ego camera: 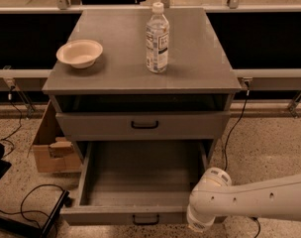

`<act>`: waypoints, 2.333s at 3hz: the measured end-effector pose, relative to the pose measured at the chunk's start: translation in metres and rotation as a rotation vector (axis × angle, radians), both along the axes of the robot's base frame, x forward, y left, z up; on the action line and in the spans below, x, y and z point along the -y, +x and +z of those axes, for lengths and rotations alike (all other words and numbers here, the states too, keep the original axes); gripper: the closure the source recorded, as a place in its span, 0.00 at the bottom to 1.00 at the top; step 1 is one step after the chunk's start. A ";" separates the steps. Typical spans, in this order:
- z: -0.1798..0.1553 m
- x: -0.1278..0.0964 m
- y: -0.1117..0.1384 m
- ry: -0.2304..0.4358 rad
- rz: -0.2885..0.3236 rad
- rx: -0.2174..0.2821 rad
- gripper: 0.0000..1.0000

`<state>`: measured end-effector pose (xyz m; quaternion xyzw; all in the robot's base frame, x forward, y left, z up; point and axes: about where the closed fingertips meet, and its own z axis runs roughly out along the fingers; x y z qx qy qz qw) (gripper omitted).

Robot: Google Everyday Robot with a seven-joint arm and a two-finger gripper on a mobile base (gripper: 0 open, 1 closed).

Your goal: Open middle drawer

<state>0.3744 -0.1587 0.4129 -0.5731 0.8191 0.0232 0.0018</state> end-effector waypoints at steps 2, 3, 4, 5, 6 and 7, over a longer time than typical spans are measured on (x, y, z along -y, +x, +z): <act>0.005 0.000 0.000 0.000 0.000 0.000 0.58; 0.008 0.000 0.000 0.000 0.000 0.000 0.34; 0.010 0.000 0.000 0.000 0.000 0.000 0.13; 0.010 0.000 0.000 0.000 0.000 0.000 0.00; 0.010 0.000 0.000 0.000 0.000 0.000 0.00; 0.018 0.005 0.002 -0.009 -0.009 0.016 0.00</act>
Offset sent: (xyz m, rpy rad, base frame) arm 0.0000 0.0000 0.0028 0.0000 0.0000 0.0000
